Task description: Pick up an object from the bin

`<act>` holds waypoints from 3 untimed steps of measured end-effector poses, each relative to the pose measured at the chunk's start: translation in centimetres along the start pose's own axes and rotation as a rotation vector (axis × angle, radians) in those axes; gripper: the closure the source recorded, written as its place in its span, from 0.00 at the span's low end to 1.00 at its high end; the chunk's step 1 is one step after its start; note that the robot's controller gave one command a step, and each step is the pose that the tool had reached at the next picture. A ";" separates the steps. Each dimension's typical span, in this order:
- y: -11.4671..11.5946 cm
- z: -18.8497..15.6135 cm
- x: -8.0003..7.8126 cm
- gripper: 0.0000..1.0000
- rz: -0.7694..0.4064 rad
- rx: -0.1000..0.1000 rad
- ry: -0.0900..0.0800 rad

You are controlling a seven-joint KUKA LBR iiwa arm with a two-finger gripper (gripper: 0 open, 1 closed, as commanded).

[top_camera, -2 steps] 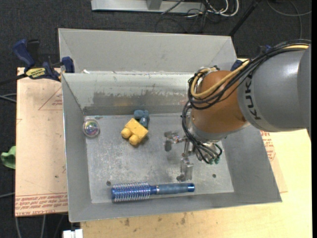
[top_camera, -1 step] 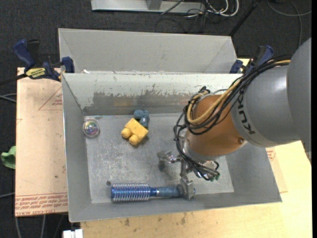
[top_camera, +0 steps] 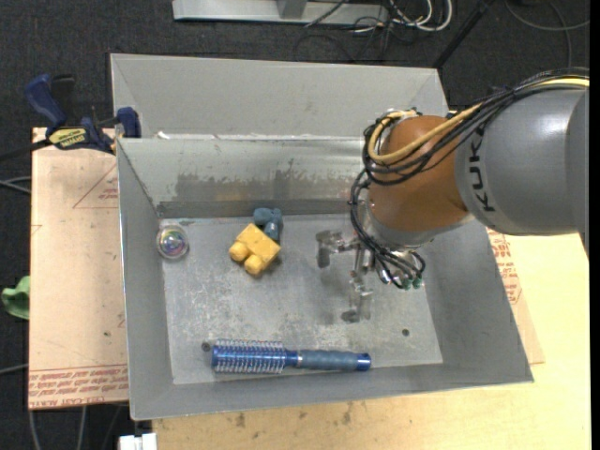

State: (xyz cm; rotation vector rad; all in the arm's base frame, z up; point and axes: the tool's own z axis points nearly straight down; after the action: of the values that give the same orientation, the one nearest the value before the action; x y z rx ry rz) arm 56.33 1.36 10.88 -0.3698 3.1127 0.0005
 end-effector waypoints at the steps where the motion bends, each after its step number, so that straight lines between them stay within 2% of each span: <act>1: 4.3 -1.2 7.2 0.00 0.006 -0.004 0.012; 2: 4.9 3.5 6.7 0.00 -0.090 0.000 -0.005; 3: 4.9 3.5 7.0 1.00 -0.090 -0.002 0.005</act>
Offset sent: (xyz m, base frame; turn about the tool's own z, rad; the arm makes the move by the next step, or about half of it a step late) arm -0.0775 0.0231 0.0115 0.0100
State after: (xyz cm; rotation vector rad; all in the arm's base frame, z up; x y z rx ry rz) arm 48.43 4.52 7.28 -0.5107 3.0984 0.0018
